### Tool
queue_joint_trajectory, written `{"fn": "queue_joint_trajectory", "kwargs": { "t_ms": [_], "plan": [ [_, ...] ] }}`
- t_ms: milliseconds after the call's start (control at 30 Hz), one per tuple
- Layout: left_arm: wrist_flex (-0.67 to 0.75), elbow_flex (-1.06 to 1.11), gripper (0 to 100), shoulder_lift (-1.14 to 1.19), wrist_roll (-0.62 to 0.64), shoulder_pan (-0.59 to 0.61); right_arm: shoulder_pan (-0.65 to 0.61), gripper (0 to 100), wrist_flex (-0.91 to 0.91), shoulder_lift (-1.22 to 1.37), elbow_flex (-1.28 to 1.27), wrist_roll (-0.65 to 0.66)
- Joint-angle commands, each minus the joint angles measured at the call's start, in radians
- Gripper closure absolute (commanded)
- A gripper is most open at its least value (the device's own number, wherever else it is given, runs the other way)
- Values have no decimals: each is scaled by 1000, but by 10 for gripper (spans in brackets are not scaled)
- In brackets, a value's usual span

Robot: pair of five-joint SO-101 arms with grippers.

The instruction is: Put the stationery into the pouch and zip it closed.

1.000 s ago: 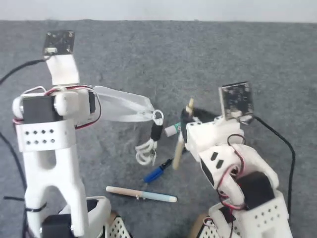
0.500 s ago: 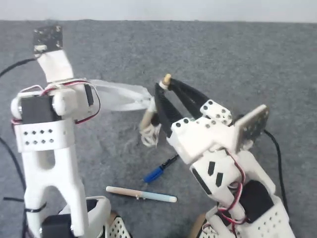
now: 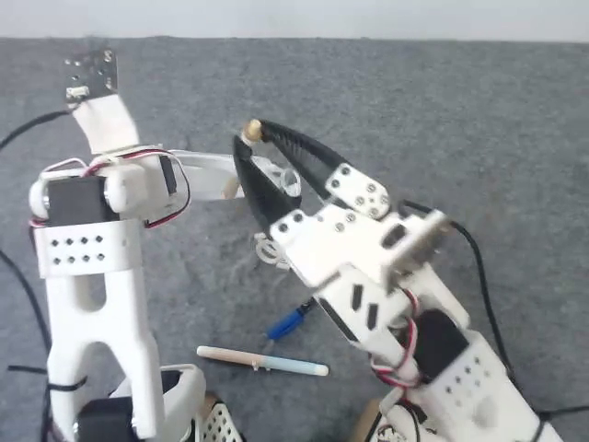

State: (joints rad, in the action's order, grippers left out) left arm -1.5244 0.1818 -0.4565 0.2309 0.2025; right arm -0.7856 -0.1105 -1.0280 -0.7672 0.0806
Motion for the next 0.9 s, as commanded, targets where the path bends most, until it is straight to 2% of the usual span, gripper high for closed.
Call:
{"fn": "queue_joint_trajectory", "kwargs": {
  "t_ms": [0, 233, 533, 700, 867],
  "plan": [
    [31, -15, 991, -6, 14, 5, -10, 993, 91, 74, 48, 35],
    [31, -13, 991, -6, 14, 5, 5, 993, 174, 165, 38, 89],
    [32, -13, 991, -6, 14, 5, 7, 993, 225, 177, -100, 100],
    [32, -13, 991, -6, 14, 15, -4, 991, 225, 177, -141, 238],
    [34, -13, 991, -6, 14, 40, -42, 991, 217, 168, -158, 245]
  ]
}}
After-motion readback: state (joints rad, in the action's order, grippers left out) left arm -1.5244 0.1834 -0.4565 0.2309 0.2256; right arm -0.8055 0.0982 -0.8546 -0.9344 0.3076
